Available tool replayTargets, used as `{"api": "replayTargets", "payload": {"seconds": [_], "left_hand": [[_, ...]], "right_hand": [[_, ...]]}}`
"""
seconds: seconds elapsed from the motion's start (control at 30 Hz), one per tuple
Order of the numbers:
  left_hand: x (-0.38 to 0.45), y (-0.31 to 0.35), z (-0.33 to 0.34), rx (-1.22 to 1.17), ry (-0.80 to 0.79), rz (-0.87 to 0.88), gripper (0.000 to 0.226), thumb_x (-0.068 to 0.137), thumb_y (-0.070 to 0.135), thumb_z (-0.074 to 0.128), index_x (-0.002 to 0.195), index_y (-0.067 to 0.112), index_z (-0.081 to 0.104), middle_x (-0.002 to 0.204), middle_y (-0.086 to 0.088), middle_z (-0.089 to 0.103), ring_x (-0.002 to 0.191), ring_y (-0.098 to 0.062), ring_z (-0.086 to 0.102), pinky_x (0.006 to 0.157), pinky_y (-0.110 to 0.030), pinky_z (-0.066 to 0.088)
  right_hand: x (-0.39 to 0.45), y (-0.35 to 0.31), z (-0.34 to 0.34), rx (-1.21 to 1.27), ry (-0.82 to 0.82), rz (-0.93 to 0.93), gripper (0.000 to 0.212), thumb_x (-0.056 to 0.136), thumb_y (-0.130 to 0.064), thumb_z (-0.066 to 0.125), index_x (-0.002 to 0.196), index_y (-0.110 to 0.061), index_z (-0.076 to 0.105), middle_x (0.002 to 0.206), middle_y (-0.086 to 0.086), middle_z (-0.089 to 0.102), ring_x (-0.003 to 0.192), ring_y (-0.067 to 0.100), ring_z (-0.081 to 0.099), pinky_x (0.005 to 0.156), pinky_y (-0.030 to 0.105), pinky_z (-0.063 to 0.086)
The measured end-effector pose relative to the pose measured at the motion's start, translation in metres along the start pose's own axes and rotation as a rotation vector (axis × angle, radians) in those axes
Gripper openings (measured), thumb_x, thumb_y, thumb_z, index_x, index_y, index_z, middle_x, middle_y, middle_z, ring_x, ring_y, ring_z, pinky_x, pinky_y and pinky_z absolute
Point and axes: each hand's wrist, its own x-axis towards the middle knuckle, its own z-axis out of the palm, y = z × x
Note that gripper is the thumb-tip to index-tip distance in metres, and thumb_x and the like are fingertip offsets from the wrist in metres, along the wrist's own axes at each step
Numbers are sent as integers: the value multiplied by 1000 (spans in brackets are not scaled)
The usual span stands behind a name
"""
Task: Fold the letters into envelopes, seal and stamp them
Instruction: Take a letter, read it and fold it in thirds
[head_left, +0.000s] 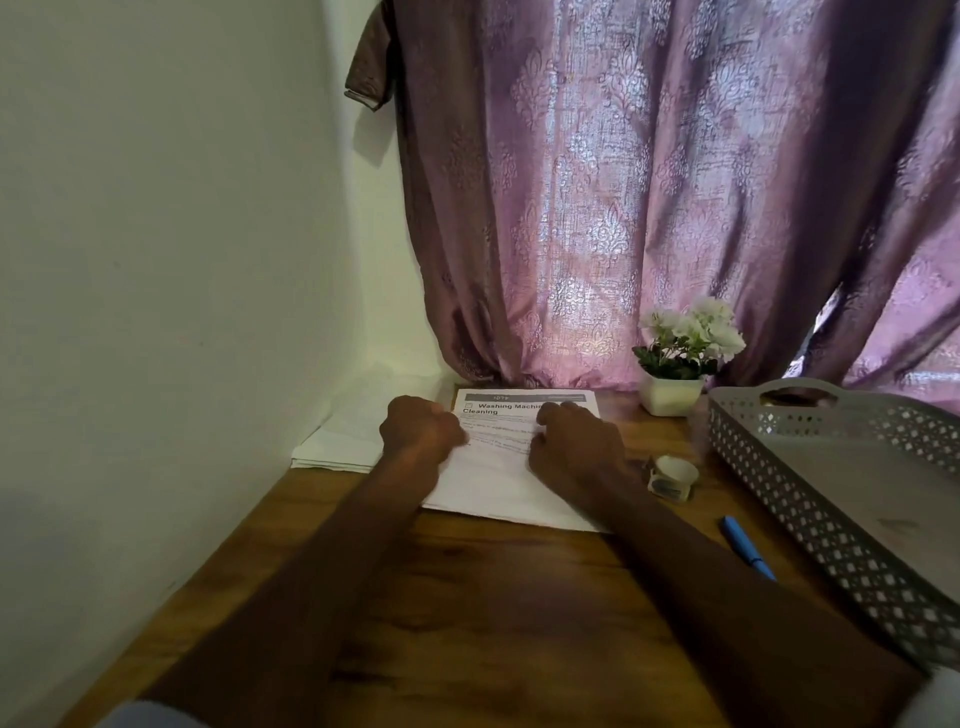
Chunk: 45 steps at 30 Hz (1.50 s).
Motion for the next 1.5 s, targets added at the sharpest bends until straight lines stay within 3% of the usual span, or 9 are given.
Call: {"api": "replayTargets", "payload": {"seconds": [0.27, 0.5, 0.73, 0.9, 1.0, 1.1, 1.27, 1.4, 1.5], "left_hand": [[6, 1, -2, -224, -109, -30, 44, 66, -12, 88, 106, -9, 69, 111, -25, 73, 97, -40, 72, 88, -54, 61], [4, 1, 3, 45, -9, 57, 50, 78, 13, 88, 122, 3, 67, 124, -14, 70, 107, -32, 67, 79, -32, 51], [1, 17, -22, -257, -294, 22, 24, 82, -2, 61, 105, -2, 68, 107, -20, 73, 87, -34, 70, 69, -36, 60], [3, 20, -43, -361, -406, 122, 66, 64, 8, 55, 127, -12, 62, 133, -29, 65, 123, -49, 59, 113, -56, 44], [6, 8, -54, -498, -476, 122, 58, 73, -4, 47, 124, 5, 71, 126, -22, 71, 112, -43, 70, 86, -49, 62], [14, -4, -63, -598, -510, 96, 62, 72, -8, 43, 128, 3, 67, 126, -22, 71, 108, -40, 73, 77, -44, 64], [18, -8, -63, -612, -487, 112, 67, 79, -15, 30, 133, 6, 63, 121, -19, 74, 106, -37, 74, 76, -41, 64], [19, -14, -59, -664, -566, 81, 39, 89, 10, 51, 117, 9, 78, 124, -20, 73, 105, -37, 74, 81, -44, 62], [21, -15, -55, -640, -622, 42, 42, 94, 40, 70, 128, 16, 74, 132, -15, 70, 119, -36, 69, 99, -51, 55]], "right_hand": [[5, -4, -10, -45, 15, 54, 26, 85, -31, 54, 104, -20, 69, 110, 2, 70, 104, 27, 66, 89, 37, 52], [4, -2, -10, -23, 8, 63, 25, 88, -33, 53, 103, -20, 69, 108, 3, 70, 101, 27, 66, 81, 35, 48], [11, -2, -23, 127, 97, 64, 27, 93, -34, 57, 115, -19, 65, 112, 3, 67, 104, 25, 63, 84, 35, 49], [24, 5, -31, 363, 124, 162, 34, 97, -44, 58, 114, -14, 57, 112, 8, 67, 100, 28, 64, 79, 35, 47], [26, 9, -30, 580, 72, 230, 44, 97, -47, 61, 124, -13, 57, 120, 10, 67, 107, 31, 65, 89, 40, 53], [31, 12, -35, 888, 49, 374, 52, 93, -41, 70, 133, -11, 54, 122, 10, 65, 110, 32, 65, 95, 48, 56], [28, 8, -32, 1302, -98, 419, 16, 89, -12, 78, 102, -14, 68, 103, 7, 74, 88, 25, 72, 78, 41, 60], [26, 5, -41, 1433, -113, 429, 23, 86, 4, 75, 104, -8, 70, 93, 9, 75, 77, 24, 72, 56, 30, 54], [26, 8, -48, 1416, -163, 342, 23, 89, 1, 73, 109, -10, 73, 99, 8, 78, 86, 27, 74, 64, 34, 57]]}}
